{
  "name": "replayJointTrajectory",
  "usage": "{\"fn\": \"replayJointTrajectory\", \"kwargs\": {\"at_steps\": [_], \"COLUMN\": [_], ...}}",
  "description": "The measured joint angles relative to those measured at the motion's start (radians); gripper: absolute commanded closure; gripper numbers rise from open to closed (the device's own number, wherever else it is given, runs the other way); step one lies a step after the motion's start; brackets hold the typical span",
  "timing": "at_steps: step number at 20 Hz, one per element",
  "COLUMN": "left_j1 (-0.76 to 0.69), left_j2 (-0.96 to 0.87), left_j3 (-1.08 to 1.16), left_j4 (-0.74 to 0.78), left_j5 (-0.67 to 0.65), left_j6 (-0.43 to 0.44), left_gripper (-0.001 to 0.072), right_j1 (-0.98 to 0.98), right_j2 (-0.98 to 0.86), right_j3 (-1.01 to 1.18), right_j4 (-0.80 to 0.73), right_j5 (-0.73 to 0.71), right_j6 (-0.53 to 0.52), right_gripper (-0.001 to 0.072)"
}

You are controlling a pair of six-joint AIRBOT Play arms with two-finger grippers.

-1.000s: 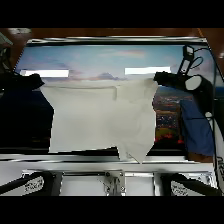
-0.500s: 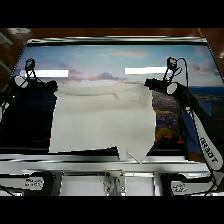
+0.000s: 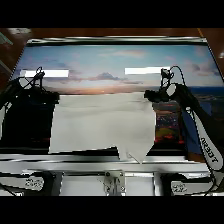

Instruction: Fold the shirts.

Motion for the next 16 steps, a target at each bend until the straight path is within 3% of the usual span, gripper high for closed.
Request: {"fn": "replayJointTrajectory", "kwargs": {"at_steps": [9,10,11,12,13,16], "left_j1": [0.005,0.006,0.006,0.007,0.008,0.015], "left_j2": [-0.004,-0.005,-0.007,-0.008,-0.008,-0.006], "left_j3": [-0.002,-0.002,-0.003,-0.004,-0.004,-0.004], "left_j4": [0.064,0.066,0.068,0.071,0.078,0.08], "left_j5": [-0.137,-0.144,-0.148,-0.156,-0.161,-0.221], "left_j6": [-0.079,-0.087,-0.097,-0.105,-0.113,-0.122], "left_gripper": [0.066,0.0647,0.0499,0.0221,0.0079,0.0076], "right_j1": [0.0,0.0,0.0,0.0,0.0,-0.002], "right_j2": [-0.015,-0.023,-0.031,-0.036,-0.04,-0.024], "right_j3": [0.0,0.0,-0.001,-0.001,0.0,0.019], "right_j4": [-0.084,-0.087,-0.088,-0.09,-0.095,-0.092], "right_j5": [0.231,0.238,0.246,0.249,0.25,0.264], "right_j6": [0.131,0.145,0.159,0.169,0.175,0.173], "right_gripper": [0.0641,0.0593,0.0433,0.0219,0.0161,0.0161]}}
